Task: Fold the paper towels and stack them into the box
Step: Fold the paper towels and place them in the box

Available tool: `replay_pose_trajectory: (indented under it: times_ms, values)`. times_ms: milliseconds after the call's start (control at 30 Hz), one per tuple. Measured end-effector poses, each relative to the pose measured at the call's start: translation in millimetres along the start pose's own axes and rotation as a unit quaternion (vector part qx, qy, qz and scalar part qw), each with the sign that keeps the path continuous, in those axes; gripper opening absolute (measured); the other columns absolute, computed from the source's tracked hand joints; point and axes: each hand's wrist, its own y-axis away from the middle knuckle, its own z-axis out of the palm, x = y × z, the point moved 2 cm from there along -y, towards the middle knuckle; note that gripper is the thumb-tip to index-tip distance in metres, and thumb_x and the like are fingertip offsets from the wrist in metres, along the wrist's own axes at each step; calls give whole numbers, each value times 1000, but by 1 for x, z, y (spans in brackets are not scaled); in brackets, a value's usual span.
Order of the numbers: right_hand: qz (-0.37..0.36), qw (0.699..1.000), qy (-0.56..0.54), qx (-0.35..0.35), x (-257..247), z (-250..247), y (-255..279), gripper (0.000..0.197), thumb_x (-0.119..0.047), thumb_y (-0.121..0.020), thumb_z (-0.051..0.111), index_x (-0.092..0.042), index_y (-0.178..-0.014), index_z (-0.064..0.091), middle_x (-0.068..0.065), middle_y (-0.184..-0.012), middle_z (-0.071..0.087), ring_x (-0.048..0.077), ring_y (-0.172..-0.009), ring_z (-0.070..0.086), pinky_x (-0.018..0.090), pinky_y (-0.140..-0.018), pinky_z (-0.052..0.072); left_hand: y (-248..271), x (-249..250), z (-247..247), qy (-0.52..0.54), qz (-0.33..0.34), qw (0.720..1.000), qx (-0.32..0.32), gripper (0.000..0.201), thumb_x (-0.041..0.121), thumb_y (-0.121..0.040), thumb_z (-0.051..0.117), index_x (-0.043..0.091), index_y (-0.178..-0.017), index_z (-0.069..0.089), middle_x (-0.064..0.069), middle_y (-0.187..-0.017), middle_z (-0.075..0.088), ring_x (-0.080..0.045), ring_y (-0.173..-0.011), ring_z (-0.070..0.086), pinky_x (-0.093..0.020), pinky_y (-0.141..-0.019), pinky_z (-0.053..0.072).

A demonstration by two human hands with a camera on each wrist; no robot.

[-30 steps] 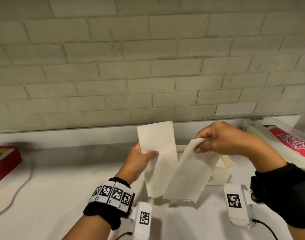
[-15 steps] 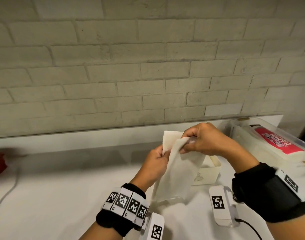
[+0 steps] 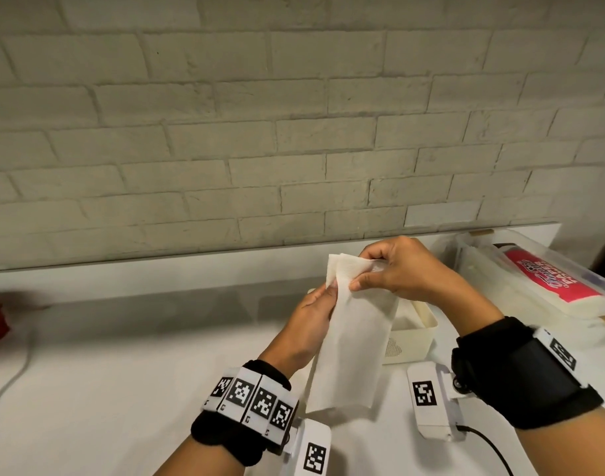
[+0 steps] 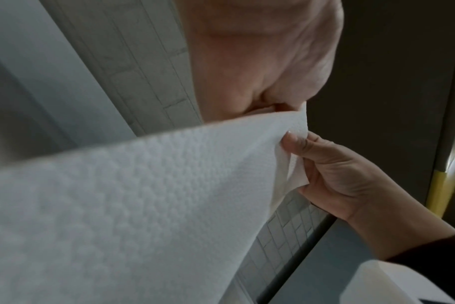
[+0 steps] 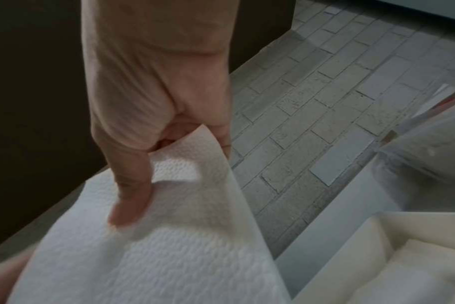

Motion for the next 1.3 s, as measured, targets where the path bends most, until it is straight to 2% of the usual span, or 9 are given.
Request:
replay_pose_trajectory:
  times_ms: [167, 267, 433, 533, 733, 867, 1033, 1200, 1300]
  values:
    - [-7, 1000, 10, 13, 2, 3, -1, 12, -21, -69, 80, -19, -76, 70, -6, -75, 67, 13, -76, 60, 23, -66, 45, -1, -2, -1, -23, 8, 999, -36, 49, 55, -88, 34, 24, -113, 62, 2, -108, 69, -12, -107, 64, -26, -94, 49]
    - [-19, 999, 24, 27, 4, 5, 0, 12, -22, -70, 79, -19, -77, 70, -2, -76, 68, 17, -80, 62, 26, -72, 46, -4, -2, 1, -81, 35, 996, -23, 16, 28, -93, 52, 33, -106, 59, 9, -101, 67, -1, -94, 63, -18, -86, 48]
    - [-57, 993, 79, 66, 8, 8, 4, 42, -31, -68, 80, -22, -106, 64, -9, -97, 56, 11, -96, 49, 20, -79, 33, -6, -5, 6, -158, 67, 985, 3, 24, 9, -92, 55, 33, -96, 56, 15, -89, 63, 7, -81, 58, -11, -79, 46]
    - [-51, 997, 41, 27, 11, 2, 7, 60, -27, -70, 79, -30, -123, 52, -8, -102, 56, 11, -97, 51, 21, -83, 37, -11, -8, 10, -184, 57, 981, 7, 23, 9, -93, 55, 32, -90, 58, 13, -87, 62, -1, -85, 57, -19, -85, 45]
    - [-77, 996, 35, 37, 14, -13, 13, 30, -13, -80, 69, -22, -109, 64, -10, -91, 62, 10, -88, 56, 12, -73, 39, -16, -12, 24, -176, 21, 984, -10, 10, 19, -94, 55, 25, -100, 59, 11, -88, 65, -4, -83, 62, -21, -79, 49]
    - [-52, 993, -4, 108, 28, -38, 13, 37, -14, -79, 71, -29, -112, 60, -6, -89, 62, 15, -86, 58, 26, -79, 44, -16, -17, 17, -201, -25, 979, -9, 13, 15, -90, 61, 25, -99, 60, 11, -90, 67, -12, -86, 66, -28, -82, 52]
    - [31, 972, -173, 153, 71, -57, 4, 48, -3, -83, 65, -21, -124, 49, 3, -81, 64, 18, -74, 62, 29, -65, 49, -35, -4, -28, -192, -65, 977, 71, 13, 4, -85, 64, 16, -87, 60, 2, -80, 65, -11, -68, 58, -15, -59, 47]
    - [116, 963, -170, 174, 120, -31, -19, 59, -4, -88, 59, -32, -135, 39, 1, -86, 50, 15, -74, 52, 23, -61, 45, -67, -13, -45, -158, -85, 964, 198, 32, 3, -83, 66, 11, -111, 53, -12, -116, 59, -25, -94, 61, -33, -81, 52]
    - [133, 975, -113, 141, 141, -8, -30, 56, 2, -88, 50, -34, -130, 45, -3, -76, 44, 12, -62, 46, 21, -55, 44, -79, -27, -43, -279, -104, 916, 271, 46, 11, -83, 69, 7, -123, 47, -10, -123, 53, -24, -100, 55, -26, -80, 43]
